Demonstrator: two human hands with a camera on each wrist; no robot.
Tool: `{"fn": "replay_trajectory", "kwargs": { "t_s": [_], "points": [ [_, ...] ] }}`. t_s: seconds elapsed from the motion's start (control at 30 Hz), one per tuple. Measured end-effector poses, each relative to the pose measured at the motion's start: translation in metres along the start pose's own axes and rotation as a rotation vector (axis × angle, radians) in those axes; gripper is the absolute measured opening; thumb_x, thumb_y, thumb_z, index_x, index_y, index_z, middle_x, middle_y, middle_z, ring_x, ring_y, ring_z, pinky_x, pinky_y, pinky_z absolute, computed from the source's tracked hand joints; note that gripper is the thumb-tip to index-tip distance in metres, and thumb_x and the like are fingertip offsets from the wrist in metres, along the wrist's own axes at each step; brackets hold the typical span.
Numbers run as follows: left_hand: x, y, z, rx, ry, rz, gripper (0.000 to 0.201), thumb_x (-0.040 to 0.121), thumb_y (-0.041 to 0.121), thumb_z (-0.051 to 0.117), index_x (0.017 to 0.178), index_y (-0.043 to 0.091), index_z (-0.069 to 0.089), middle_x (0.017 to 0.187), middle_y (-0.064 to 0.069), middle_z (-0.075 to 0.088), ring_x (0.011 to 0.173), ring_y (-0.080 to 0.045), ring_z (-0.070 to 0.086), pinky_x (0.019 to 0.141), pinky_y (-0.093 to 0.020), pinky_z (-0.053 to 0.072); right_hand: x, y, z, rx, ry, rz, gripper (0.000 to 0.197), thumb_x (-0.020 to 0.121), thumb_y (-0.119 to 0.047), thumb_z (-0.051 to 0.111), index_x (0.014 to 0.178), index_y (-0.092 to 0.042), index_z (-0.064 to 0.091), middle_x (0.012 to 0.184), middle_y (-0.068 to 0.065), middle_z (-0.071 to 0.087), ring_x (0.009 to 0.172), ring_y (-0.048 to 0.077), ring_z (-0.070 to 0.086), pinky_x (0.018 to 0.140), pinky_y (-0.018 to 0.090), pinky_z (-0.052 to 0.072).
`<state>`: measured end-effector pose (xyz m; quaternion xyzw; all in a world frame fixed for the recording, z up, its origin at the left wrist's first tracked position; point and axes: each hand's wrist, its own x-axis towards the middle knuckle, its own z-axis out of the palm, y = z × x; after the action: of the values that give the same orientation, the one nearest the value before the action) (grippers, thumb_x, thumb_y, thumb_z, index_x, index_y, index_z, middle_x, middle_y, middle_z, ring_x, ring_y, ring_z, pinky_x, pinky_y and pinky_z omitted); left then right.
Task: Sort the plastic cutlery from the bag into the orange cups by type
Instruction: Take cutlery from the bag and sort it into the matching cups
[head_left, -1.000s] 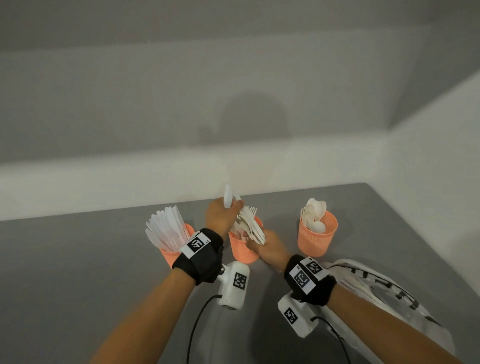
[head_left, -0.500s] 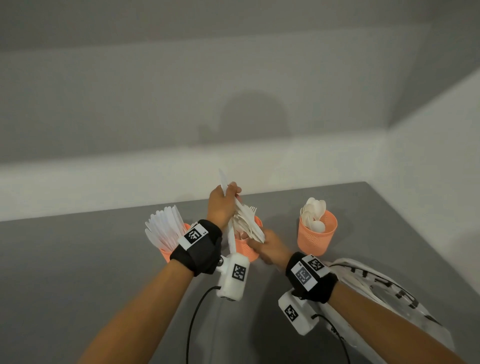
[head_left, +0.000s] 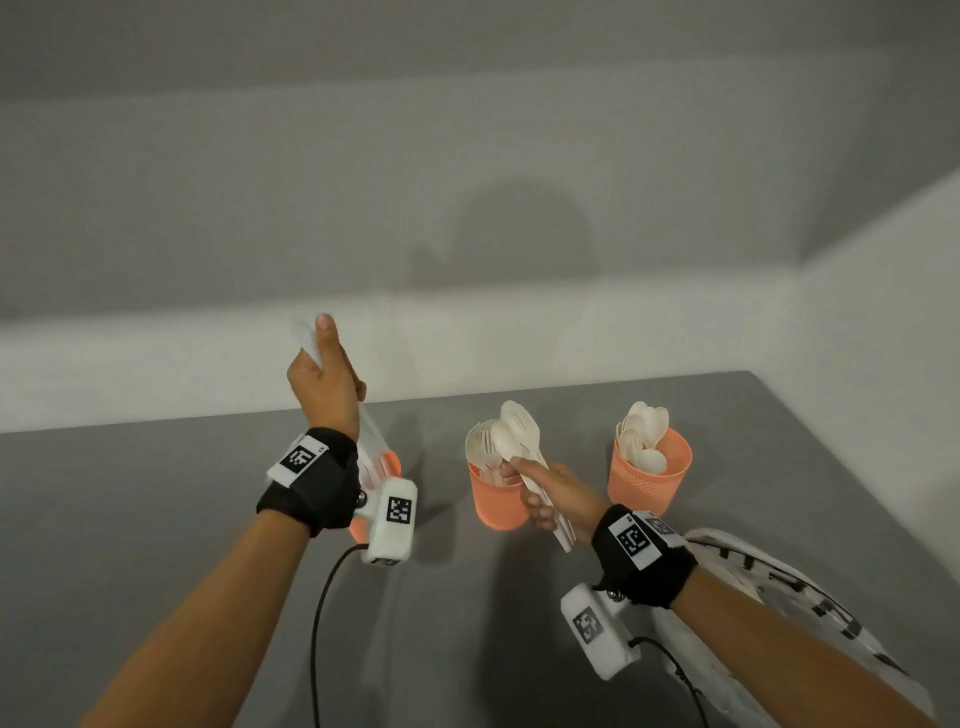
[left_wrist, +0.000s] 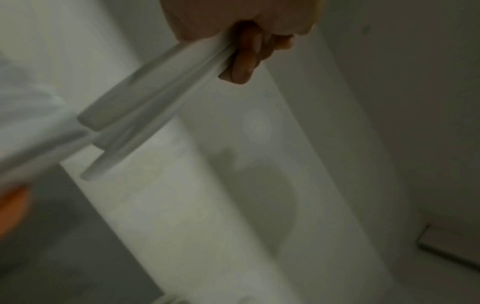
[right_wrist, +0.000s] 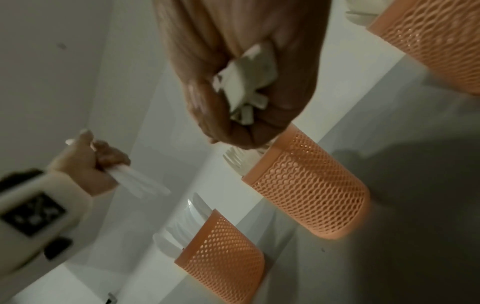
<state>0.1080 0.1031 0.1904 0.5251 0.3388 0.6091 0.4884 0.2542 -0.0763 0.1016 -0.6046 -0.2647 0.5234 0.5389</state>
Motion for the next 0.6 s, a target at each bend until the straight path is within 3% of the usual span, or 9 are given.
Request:
{"fn": "replay_trajectory", "kwargs": {
  "t_s": [0.1, 0.2, 0.37, 0.5, 0.6],
  "points": [
    [-0.008, -0.024, -0.012, 0.152, -0.01, 0.015, 0.056, 0.095, 0.046, 0.04, 0.05, 0.013, 0.036, 0.033, 0.008, 0.037, 0.032, -0.006, 0.041, 0.043, -0.019, 0.04, 0.001, -0.001, 0.001, 0.024, -0.051, 0.0, 0.021, 0.097, -0.033, 0.042, 0.095, -0.018, 0.057, 0.045, -0.008, 0.037, 0.035, 0.004, 0.034, 0.042, 0.018, 0.034],
    [-0.015, -0.049, -0.018, 0.235, -0.026, -0.001, 0.054, 0.095, 0.043, 0.041, 0.053, 0.009, 0.041, 0.042, 0.001, 0.043, 0.041, -0.009, 0.049, 0.054, -0.026, 0.046, 0.002, -0.001, -0.001, 0.089, -0.099, 0.031, 0.022, 0.097, -0.036, 0.041, 0.098, -0.02, 0.057, 0.044, -0.009, 0.036, 0.035, 0.003, 0.034, 0.049, 0.023, 0.034],
    [-0.026, -0.087, -0.026, 0.375, -0.13, -0.045, 0.045, 0.098, 0.036, 0.038, 0.066, 0.007, 0.049, 0.06, -0.006, 0.052, 0.061, -0.021, 0.053, 0.069, -0.033, 0.043, 0.003, -0.004, -0.005, 0.212, -0.162, 0.067, 0.024, 0.099, -0.034, 0.035, 0.098, -0.018, 0.053, 0.04, -0.01, 0.036, 0.029, 0.001, 0.031, 0.033, 0.014, 0.027],
    [-0.035, -0.106, -0.035, 0.553, -0.268, -0.016, 0.016, 0.097, 0.018, 0.042, 0.103, 0.006, 0.051, 0.069, -0.007, 0.058, 0.069, -0.027, 0.057, 0.076, -0.036, 0.046, 0.004, -0.003, -0.007, 0.249, -0.171, 0.062, 0.027, 0.098, -0.035, 0.035, 0.097, -0.016, 0.054, 0.038, -0.01, 0.035, 0.028, 0.002, 0.029, 0.031, 0.013, 0.024],
    [-0.035, -0.105, -0.037, 0.647, -0.33, 0.091, 0.036, 0.094, 0.011, 0.045, 0.129, 0.011, 0.039, 0.091, -0.007, 0.057, 0.071, -0.026, 0.059, 0.077, -0.036, 0.047, 0.004, -0.004, -0.006, 0.236, -0.164, 0.066, 0.028, 0.098, -0.037, 0.034, 0.095, -0.017, 0.054, 0.037, -0.01, 0.034, 0.027, 0.002, 0.027, 0.031, 0.013, 0.022]
  ]
}}
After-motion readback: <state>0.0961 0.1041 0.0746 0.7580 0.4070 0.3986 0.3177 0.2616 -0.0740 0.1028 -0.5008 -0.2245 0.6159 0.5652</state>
